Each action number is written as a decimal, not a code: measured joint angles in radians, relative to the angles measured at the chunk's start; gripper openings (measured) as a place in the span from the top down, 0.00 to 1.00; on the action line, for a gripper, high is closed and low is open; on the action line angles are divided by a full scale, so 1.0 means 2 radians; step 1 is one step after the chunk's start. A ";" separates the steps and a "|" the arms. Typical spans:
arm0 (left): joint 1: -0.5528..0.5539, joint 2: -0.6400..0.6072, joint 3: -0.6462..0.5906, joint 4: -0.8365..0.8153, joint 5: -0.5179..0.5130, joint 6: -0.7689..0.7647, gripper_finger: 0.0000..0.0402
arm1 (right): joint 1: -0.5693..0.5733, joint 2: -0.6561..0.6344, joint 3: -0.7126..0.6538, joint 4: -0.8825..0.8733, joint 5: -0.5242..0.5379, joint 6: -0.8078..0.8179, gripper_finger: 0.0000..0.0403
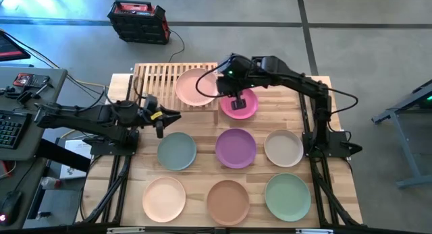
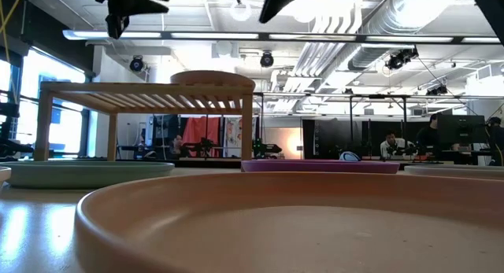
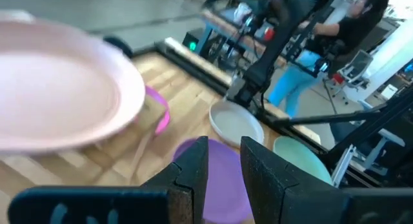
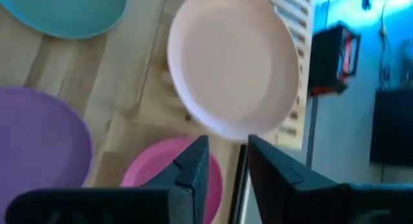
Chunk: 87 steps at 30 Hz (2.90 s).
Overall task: Place and stack plates onto a shelf
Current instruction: Stack the violet plate on top of the light orange plate on the shelf
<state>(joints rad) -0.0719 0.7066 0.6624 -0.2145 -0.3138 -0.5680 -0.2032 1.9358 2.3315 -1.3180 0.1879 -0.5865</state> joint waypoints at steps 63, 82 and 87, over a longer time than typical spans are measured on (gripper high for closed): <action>-0.034 0.429 0.000 0.252 0.048 -0.337 0.81 | 0.183 -0.017 0.005 -0.127 0.028 0.461 0.79; -0.022 0.502 0.099 0.192 0.108 -0.304 0.81 | 0.184 -0.017 0.005 -0.126 0.028 0.463 0.79; -0.009 0.502 0.137 0.082 0.104 -0.281 0.81 | 0.184 -0.017 0.005 -0.127 0.028 0.474 0.79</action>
<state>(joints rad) -0.0908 1.7100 0.9369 -0.0515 -0.1060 -1.1291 0.1642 1.9018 2.3409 -1.5711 0.2440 0.3617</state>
